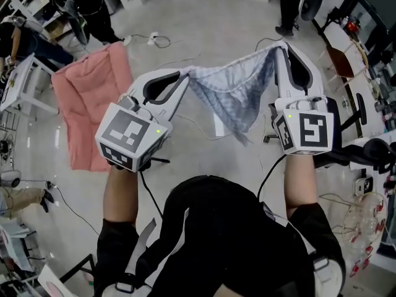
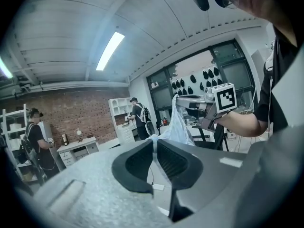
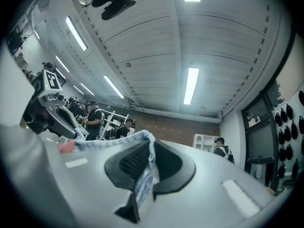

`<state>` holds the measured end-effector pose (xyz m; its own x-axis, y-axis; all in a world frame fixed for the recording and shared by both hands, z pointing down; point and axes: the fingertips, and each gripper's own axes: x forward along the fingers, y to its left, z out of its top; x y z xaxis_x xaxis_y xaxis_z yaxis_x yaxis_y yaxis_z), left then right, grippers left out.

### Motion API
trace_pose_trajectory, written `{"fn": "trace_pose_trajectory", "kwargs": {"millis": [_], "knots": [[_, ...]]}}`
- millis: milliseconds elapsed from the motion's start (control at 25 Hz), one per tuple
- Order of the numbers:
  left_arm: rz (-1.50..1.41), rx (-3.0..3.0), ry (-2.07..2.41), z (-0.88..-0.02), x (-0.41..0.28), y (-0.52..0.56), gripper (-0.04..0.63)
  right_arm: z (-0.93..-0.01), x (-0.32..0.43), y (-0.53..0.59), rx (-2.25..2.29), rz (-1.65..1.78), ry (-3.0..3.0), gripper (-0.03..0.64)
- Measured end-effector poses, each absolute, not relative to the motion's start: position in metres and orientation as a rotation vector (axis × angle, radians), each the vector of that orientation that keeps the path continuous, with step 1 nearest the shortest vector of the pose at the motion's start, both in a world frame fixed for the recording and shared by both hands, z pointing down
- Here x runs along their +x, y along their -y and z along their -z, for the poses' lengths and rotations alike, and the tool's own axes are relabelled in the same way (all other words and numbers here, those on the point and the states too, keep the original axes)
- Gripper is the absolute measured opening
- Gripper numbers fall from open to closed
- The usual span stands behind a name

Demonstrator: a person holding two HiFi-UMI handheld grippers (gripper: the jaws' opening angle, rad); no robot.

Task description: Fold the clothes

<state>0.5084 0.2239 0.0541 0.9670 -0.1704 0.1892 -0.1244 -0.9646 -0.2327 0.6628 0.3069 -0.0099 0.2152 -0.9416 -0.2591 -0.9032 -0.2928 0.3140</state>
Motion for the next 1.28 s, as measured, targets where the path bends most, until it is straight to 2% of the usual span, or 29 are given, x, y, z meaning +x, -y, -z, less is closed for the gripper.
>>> {"fn": "trace_pose_trajectory", "kwargs": {"millis": [640, 1280], "knots": [[0.514, -2.866, -0.598, -0.07, 0.417, -0.187, 0.037, -0.032, 0.601, -0.191, 2.153, 0.511, 2.129, 0.034], [0.608, -2.791, -1.075, -0.07, 0.288, -0.166, 0.038, -0.017, 0.451, -0.074, 1.836, 0.687, 2.441, 0.035]]}}
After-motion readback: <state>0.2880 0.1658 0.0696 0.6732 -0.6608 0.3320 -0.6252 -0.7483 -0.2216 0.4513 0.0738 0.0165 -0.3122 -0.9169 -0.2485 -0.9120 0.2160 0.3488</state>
